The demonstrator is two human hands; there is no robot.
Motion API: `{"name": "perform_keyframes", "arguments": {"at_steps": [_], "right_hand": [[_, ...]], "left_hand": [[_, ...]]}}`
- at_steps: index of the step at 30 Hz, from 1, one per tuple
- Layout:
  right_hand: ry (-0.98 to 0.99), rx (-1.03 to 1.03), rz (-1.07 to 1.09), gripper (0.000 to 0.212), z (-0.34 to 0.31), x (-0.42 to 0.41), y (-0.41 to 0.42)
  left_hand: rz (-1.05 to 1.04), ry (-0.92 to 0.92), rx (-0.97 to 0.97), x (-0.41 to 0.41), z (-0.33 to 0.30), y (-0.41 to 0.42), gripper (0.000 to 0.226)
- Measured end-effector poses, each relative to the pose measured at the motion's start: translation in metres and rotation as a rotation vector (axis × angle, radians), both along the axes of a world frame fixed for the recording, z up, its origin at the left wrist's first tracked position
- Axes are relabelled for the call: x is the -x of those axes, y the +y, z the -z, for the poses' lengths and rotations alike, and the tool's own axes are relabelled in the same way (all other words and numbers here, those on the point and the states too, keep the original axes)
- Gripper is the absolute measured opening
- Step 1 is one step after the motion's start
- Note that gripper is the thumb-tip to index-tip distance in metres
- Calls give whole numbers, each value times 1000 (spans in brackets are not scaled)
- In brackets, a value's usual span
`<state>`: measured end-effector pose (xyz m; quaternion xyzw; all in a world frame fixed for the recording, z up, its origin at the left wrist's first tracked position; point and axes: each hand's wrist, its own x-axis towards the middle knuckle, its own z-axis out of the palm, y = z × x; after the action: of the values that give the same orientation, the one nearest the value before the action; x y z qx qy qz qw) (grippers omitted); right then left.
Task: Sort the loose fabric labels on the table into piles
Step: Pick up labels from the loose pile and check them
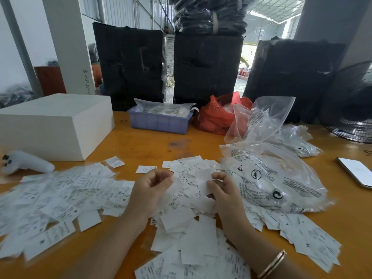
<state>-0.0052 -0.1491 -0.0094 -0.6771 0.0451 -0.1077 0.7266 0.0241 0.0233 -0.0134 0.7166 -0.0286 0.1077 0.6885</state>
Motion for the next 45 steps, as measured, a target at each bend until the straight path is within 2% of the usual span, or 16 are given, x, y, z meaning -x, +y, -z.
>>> {"name": "perform_keyframes", "arguments": {"at_steps": [5, 7, 8, 10, 15, 17, 19, 20, 23, 27, 29, 33, 38, 45], "right_hand": [[-65, -142, -88, 58, 2, -5, -3], [-80, -163, -117, 66, 2, -5, -2], [-70, -168, -119, 66, 2, -6, -1], [-59, -166, -114, 62, 3, -8, -2], [-97, -314, -257, 46, 3, -11, -2], [-80, -273, -317, 39, 2, -12, -2], [-58, -194, -344, 51, 3, -11, -2], [-54, -187, -347, 51, 5, -11, -2], [-74, -178, -319, 31, 9, -12, -4], [-64, -52, -322, 36, 9, -7, -3], [-50, -73, -320, 41, 8, -6, -3], [-48, -90, -257, 31, 6, -8, -4], [-169, -111, -188, 42, 4, -12, -4], [-300, 107, -156, 51, 3, -7, -1]], "left_hand": [[77, -9, -38, 1, 0, -2, 7], [86, -23, -70, 1, 0, -3, 5], [95, -34, -86, 1, 0, -4, 12], [121, -50, -96, 2, 0, -4, 24], [226, -96, -106, 4, 1, -7, 31], [227, -138, -146, 3, 2, -7, 26], [190, -197, -253, 2, 5, -7, 17], [165, -224, -315, 1, 6, -7, 13], [115, -276, -416, -1, 8, -7, 15], [164, -256, -393, 1, 7, -7, 22], [195, -224, -396, 2, 7, -7, 28], [260, -199, -400, 2, 9, -8, 30], [278, -229, -465, 2, 10, -8, 27], [263, -234, -488, 2, 11, -8, 25]]}}
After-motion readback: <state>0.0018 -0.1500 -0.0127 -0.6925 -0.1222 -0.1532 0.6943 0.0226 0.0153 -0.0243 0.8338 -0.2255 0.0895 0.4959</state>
